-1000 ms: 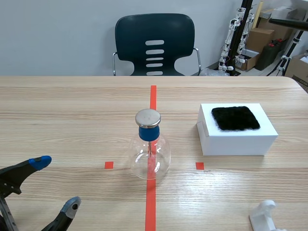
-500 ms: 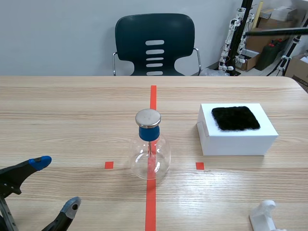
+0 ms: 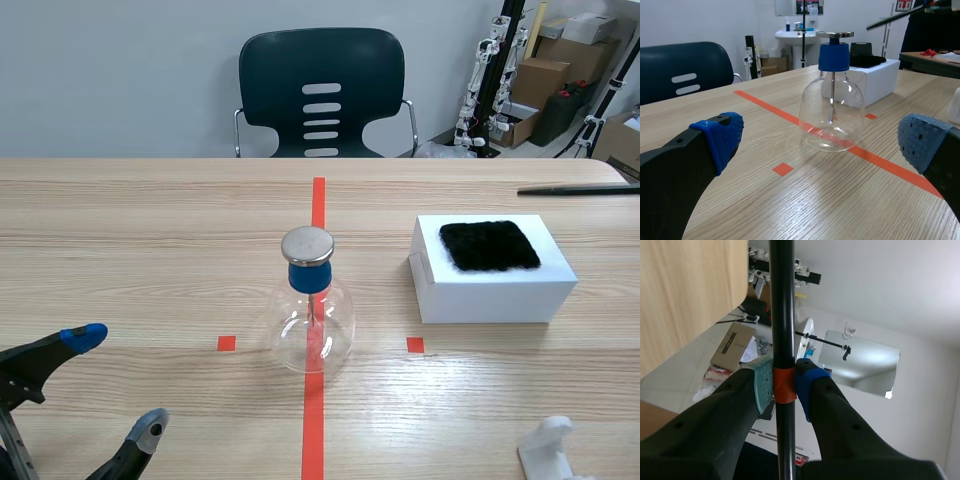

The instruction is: Do the electroscope experiment. rub the rod on the fur

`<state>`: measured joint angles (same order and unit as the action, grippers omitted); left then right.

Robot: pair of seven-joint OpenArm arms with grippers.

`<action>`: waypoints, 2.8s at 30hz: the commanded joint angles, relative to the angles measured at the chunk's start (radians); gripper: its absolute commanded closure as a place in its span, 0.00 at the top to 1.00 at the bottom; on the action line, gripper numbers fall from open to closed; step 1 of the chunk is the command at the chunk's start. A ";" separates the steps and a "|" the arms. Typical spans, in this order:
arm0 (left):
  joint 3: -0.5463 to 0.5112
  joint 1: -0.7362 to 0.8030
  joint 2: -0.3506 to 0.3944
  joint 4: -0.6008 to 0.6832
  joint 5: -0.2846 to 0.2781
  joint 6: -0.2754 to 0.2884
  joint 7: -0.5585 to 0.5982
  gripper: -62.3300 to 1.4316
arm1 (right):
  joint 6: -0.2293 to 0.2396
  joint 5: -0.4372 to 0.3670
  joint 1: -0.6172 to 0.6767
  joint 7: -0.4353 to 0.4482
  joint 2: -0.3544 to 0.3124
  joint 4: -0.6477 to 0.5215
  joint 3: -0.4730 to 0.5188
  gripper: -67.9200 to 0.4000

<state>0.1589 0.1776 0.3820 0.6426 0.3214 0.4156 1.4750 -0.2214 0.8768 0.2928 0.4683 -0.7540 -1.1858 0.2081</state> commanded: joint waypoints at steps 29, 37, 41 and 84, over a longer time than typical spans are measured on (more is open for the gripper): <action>0.000 0.002 -0.004 0.005 -0.007 -0.002 0.018 1.00 | -0.014 0.397 -0.164 0.049 0.047 0.005 -0.043 0.02; 0.000 0.002 -0.004 0.005 -0.007 -0.002 0.018 1.00 | -0.015 0.403 -0.196 0.089 0.048 0.005 -0.098 0.02; 0.000 0.002 -0.004 0.005 -0.007 -0.002 0.018 1.00 | -0.013 0.377 -0.189 0.026 0.023 0.008 -0.097 0.02; 0.000 0.002 -0.004 0.005 -0.007 -0.002 0.018 1.00 | -0.063 0.374 -0.193 0.047 0.042 0.067 -0.103 0.02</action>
<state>0.1589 0.1776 0.3820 0.6426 0.3218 0.4156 1.4750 -0.2832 1.2419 0.1116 0.5354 -0.6819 -1.1004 0.1043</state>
